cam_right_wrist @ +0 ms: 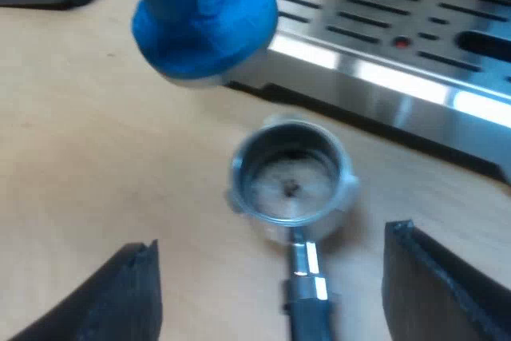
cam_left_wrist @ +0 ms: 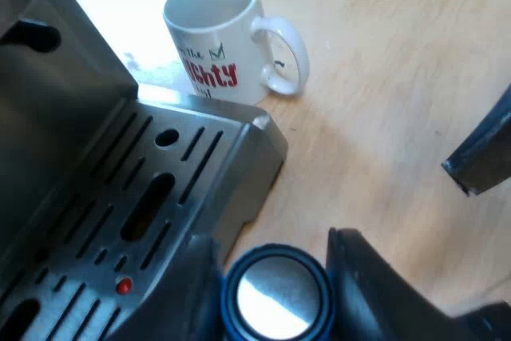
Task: Grind coffee beans and then tamp
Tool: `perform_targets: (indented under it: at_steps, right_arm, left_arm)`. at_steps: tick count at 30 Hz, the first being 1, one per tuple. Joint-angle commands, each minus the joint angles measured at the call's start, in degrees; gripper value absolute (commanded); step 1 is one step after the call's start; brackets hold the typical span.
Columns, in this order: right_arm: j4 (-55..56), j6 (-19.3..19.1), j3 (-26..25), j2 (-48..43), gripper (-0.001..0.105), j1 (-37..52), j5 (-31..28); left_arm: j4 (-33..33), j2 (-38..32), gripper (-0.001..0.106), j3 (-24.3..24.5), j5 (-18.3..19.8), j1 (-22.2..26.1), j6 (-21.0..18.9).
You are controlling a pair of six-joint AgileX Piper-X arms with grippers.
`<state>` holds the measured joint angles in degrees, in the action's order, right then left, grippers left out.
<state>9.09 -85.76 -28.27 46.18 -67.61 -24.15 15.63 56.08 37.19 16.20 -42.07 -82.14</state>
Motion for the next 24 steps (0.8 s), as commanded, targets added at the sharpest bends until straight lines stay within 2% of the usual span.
perform_targets:
  at_steps: [1, 6, 9, 13, 15, 19, 24]
  right_arm:
    - [-1.2, -3.3, 0.0, 0.0, 0.06, -0.1, 3.5]
    - [-1.6, -4.4, 0.0, 0.0, 0.06, -0.1, 4.0]
    - [-2.3, -4.4, 0.0, 0.0, 0.06, -0.1, 5.5]
    - [-4.6, -8.2, 0.0, 0.0, 0.06, -0.1, 7.2]
    - [-4.8, -8.9, 0.0, 0.0, 0.06, -0.1, 7.4]
    - [-6.5, -10.7, 0.0, 0.0, 0.06, -0.1, 7.7]
    - [-6.8, -10.7, 0.0, 0.0, 0.06, -0.1, 8.9]
  left_arm:
    - [2.4, -1.9, 0.001, 0.0, -0.6, 0.7, -0.8]
    - [6.1, -4.4, 0.001, 0.0, -0.6, 5.9, -0.8]
    - [7.7, -6.0, 0.001, 0.0, 1.1, 9.9, -0.8]
    - [9.1, -7.4, 0.001, 0.0, 2.1, 14.5, -0.8]
    - [10.7, -7.6, 0.001, 0.0, 2.1, 16.6, -0.8]
    - [12.9, -7.6, 0.001, 0.0, 2.1, 19.2, -0.4]
    - [13.7, -7.6, 0.001, -1.0, 2.1, 21.8, -0.2]
